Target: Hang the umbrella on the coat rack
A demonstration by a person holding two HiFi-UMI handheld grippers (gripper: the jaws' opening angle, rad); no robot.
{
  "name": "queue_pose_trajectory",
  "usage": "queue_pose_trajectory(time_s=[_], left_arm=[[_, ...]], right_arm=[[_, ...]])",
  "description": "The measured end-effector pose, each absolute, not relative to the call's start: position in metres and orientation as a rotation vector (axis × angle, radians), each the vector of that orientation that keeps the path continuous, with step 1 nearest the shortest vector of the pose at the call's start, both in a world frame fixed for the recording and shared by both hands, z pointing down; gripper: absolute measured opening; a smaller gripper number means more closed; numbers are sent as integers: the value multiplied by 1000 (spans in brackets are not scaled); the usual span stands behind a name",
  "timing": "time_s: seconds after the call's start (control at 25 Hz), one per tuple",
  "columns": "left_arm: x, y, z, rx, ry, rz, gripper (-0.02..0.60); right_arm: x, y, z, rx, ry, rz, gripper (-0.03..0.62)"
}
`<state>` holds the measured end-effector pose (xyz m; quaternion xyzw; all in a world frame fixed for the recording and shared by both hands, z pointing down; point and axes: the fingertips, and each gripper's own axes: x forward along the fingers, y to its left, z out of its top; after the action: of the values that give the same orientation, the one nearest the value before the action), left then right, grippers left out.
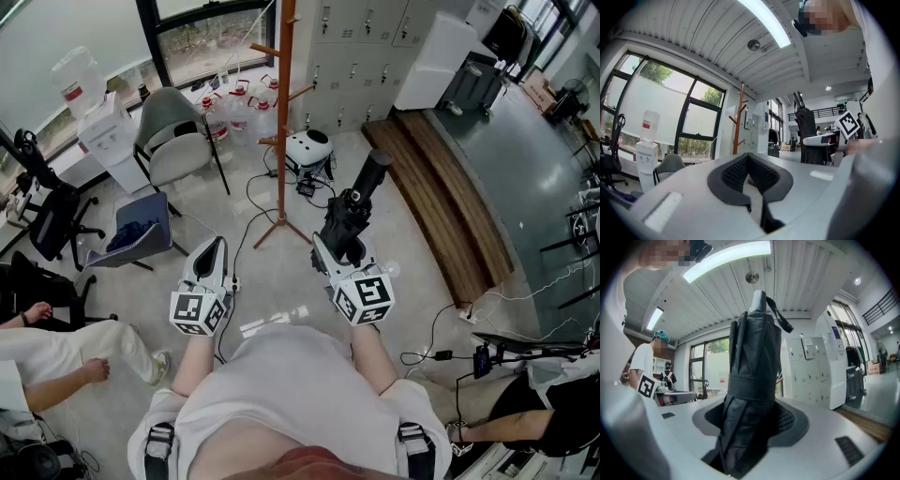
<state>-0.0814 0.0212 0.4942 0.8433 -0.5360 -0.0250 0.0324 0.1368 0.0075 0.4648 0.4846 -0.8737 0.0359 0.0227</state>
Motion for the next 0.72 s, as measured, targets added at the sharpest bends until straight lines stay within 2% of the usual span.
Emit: queue_pose_trajectory(time_s=[0.72], left_arm=[[-73,16,497,2613,-1616,-54,9]], right_arm=[[138,6,471,1508,-2661,62,245]])
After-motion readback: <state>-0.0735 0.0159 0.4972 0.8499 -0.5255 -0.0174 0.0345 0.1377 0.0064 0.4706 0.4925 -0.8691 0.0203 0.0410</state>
